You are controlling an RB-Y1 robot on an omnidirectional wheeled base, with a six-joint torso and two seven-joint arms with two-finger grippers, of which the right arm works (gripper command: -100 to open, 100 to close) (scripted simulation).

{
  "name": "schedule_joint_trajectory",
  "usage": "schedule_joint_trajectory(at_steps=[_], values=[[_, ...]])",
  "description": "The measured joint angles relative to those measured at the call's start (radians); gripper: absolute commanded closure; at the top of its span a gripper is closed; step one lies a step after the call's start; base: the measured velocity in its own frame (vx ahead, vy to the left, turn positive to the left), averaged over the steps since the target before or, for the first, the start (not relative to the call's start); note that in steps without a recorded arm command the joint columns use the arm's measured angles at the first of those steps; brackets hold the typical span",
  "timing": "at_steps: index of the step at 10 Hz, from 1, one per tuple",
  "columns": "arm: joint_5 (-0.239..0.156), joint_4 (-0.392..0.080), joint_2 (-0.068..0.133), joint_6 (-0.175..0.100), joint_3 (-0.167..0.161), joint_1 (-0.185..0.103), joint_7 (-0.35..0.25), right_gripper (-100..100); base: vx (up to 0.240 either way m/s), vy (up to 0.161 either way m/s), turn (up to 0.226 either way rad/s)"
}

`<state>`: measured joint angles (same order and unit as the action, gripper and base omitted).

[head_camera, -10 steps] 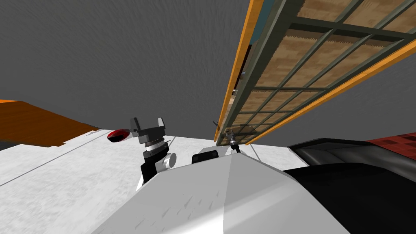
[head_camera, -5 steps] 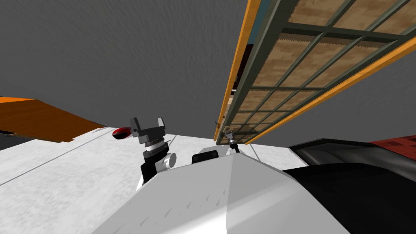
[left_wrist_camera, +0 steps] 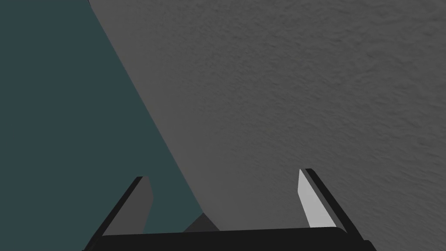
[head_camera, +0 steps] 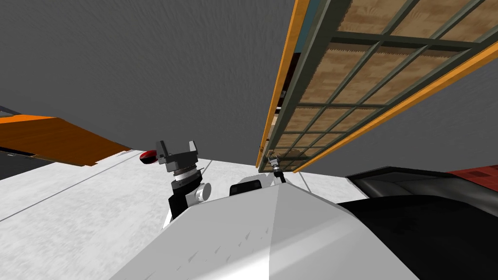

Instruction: Pull the door open

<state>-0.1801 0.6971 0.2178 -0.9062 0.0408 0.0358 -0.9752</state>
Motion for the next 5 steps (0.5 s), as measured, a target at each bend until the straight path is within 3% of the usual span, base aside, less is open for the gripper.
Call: schedule_joint_trajectory(at_steps=[5], values=[[-0.052,0.003,-0.007,0.015,-0.029,-0.013,-0.125,-100,-0.063,-0.023,0.032]])
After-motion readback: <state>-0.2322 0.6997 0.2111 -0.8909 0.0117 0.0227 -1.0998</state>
